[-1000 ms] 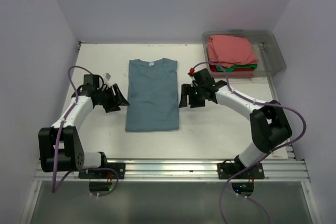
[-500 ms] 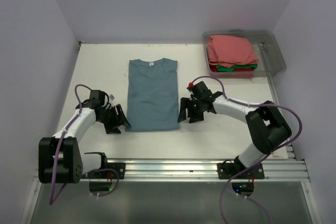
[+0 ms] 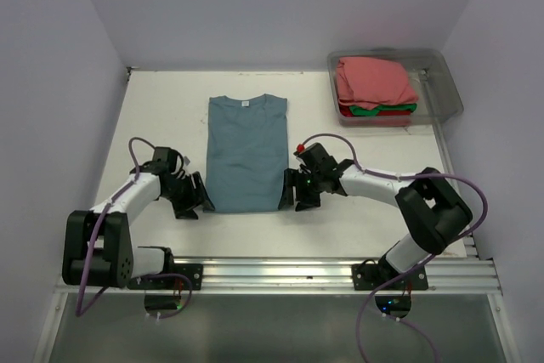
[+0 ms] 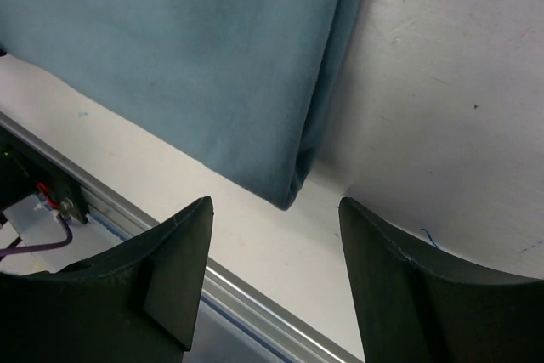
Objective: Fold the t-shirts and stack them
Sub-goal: Grab one side of the 2/3 rectangular tshirt with both arms
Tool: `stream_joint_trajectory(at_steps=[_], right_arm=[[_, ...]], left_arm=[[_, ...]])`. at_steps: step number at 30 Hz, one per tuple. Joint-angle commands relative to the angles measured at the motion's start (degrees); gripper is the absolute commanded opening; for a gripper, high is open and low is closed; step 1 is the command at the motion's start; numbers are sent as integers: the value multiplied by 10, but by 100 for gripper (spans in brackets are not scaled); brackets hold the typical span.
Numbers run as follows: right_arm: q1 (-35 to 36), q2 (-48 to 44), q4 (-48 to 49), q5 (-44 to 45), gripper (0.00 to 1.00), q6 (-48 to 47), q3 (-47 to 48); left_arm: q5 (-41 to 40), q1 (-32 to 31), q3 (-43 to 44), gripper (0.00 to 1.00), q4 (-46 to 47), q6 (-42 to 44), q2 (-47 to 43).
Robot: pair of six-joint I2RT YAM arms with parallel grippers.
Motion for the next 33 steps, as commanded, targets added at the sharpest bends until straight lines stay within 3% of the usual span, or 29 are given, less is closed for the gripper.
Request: stream_joint_trajectory(at_steps=[1, 11, 20, 23, 29, 30, 33], right_arm=[[2, -23, 19, 0, 64, 18, -2], [2, 3, 25, 30, 61, 8, 2], [2, 43, 71, 25, 40, 24, -16], [2, 44, 74, 35, 32, 24, -23], [2, 34, 67, 46, 0, 19, -31], [2, 32, 65, 46, 0, 18, -32], [2, 13, 54, 48, 0, 16, -33]], left_arm=[[-17, -5, 7, 64, 37, -14, 6], [-41, -5, 2, 63, 82, -14, 53], [-22, -5, -15, 54, 122, -14, 72], [-15, -5, -22, 46, 138, -16, 76], [-1, -5, -42, 11, 172, -18, 93], [1, -5, -44, 5, 176, -18, 93], [8, -5, -49, 0, 174, -19, 89]])
